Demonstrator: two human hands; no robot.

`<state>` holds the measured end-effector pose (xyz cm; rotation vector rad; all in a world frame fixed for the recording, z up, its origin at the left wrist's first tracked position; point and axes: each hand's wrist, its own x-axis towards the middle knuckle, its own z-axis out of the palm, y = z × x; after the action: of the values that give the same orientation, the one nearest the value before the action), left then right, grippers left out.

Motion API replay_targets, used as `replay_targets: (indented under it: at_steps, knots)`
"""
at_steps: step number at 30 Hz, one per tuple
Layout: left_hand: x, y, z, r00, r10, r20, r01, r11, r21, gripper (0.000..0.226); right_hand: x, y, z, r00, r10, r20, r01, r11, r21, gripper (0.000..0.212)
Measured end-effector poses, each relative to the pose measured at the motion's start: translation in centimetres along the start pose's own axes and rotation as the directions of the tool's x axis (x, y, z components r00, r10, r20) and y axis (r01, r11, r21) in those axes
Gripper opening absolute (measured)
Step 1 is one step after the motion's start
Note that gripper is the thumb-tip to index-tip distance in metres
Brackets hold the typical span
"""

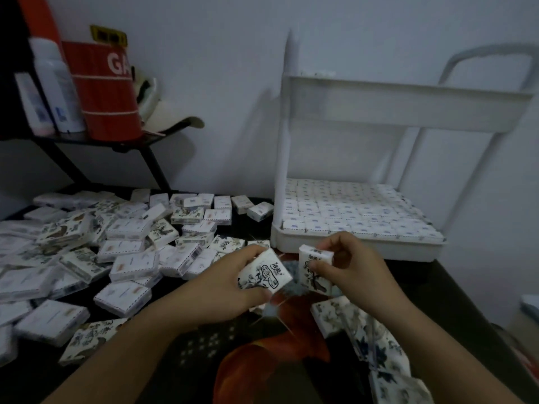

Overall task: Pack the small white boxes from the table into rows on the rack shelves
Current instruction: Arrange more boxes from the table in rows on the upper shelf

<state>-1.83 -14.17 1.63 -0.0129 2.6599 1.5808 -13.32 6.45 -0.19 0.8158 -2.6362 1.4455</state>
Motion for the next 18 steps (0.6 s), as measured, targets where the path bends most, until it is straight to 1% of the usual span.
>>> replay_targets:
  at_steps: [4, 8, 12, 16, 18]
  knots:
    - [1.5, 3.3, 0.2, 1.0, 0.012, -0.023, -0.013, 0.999, -0.045, 0.037, 0.4, -0.4, -2.4, 0.998, -0.034, -0.055, 0.035, 0.999, 0.018, 0.022]
    - [3.4, 6.5, 0.2, 0.997, 0.016, -0.074, -0.028, 0.986, -0.163, 0.026, 1.2, -1.0, -4.5, 0.997, -0.027, -0.07, 0.029, 0.999, 0.019, 0.022]
    - [5.6, 10.5, -0.9, 0.985, 0.063, -0.162, -0.086, 0.987, -0.137, 0.018, 3.0, -2.4, -6.9, 0.992, -0.083, -0.097, 0.087, 0.995, 0.041, 0.02]
    - [7.5, 15.9, -4.0, 0.951, 0.187, -0.247, -0.213, 0.974, -0.082, 0.016, 5.5, -5.4, -10.3, 0.969, -0.191, -0.154, 0.197, 0.98, 0.024, 0.021]
    - [8.5, 19.1, -6.1, 0.909, 0.29, -0.3, -0.312, 0.95, -0.028, 0.014, 6.9, -7.5, -12.1, 0.957, -0.237, -0.168, 0.245, 0.969, 0.029, 0.021]
